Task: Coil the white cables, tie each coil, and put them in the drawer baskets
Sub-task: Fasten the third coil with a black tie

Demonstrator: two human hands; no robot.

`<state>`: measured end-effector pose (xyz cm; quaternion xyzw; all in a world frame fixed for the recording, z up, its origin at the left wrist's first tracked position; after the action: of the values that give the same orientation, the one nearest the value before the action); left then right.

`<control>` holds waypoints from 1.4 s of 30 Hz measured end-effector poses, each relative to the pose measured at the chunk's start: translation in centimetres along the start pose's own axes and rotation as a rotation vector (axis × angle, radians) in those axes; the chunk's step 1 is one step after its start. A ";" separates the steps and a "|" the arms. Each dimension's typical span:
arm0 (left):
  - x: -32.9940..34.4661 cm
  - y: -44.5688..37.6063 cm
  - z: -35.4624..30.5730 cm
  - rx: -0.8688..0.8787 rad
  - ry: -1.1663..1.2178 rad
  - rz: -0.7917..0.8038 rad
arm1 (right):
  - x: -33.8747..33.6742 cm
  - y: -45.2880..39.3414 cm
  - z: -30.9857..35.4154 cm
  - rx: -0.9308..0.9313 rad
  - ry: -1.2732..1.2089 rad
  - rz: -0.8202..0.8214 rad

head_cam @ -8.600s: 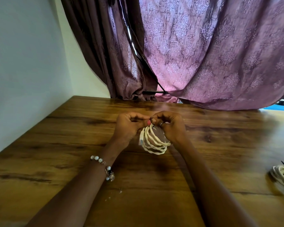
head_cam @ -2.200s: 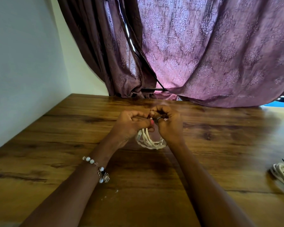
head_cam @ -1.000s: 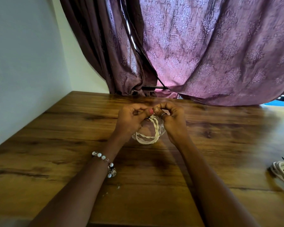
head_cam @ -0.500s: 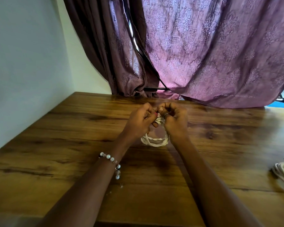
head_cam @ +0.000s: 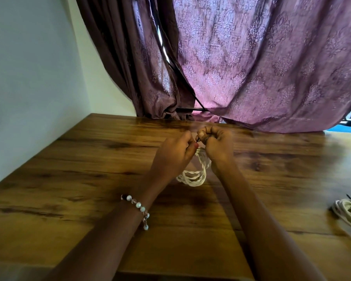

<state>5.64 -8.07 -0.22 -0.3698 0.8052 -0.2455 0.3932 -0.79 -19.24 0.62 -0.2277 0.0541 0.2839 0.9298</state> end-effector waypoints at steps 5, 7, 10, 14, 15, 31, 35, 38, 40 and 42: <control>0.5 -0.1 -0.4 0.057 0.010 0.015 | -0.3 0.0 -0.2 0.063 -0.057 -0.018; 0.4 -0.2 0.0 0.015 0.075 0.000 | -0.2 0.2 0.4 0.043 -0.061 -0.019; 0.2 0.0 0.4 -0.036 0.169 -0.017 | -0.1 0.6 0.7 0.032 -0.097 -0.016; 0.3 0.3 1.1 -0.149 0.358 -0.041 | 0.1 0.8 0.7 0.047 -0.161 -0.005; 0.3 0.3 1.4 -0.211 0.453 -0.058 | 0.1 0.7 0.7 0.042 -0.165 -0.012; 0.4 0.4 2.4 -0.411 0.649 -0.106 | 0.7 0.6 -0.2 -0.097 -0.058 0.093; 0.4 0.3 2.6 -0.435 0.640 -0.118 | 0.8 0.3 -0.4 -0.163 0.024 0.084; 0.3 0.3 2.7 -0.422 0.619 -0.132 | 1.2 0.2 -0.7 -0.133 0.036 0.153; 0.3 0.4 2.8 -0.416 0.620 -0.147 | 1.3 0.1 -0.8 -0.120 0.040 0.162; 0.2 0.4 2.9 -0.417 0.613 -0.166 | 1.1 0.2 -0.9 -0.102 -0.006 0.149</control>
<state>7.74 -8.27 -2.27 -0.4152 0.8855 -0.2066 0.0289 0.03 -18.95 -0.55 -0.2691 0.0535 0.3553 0.8936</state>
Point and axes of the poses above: each hand's wrist, its own y-axis away from the middle knuckle, its own x-axis out of the palm, z = x × y, the point moved 4 cm from there along -y, towards the middle knuckle, and after that the axes turned 14 degrees about y, right-handed, at the moved point
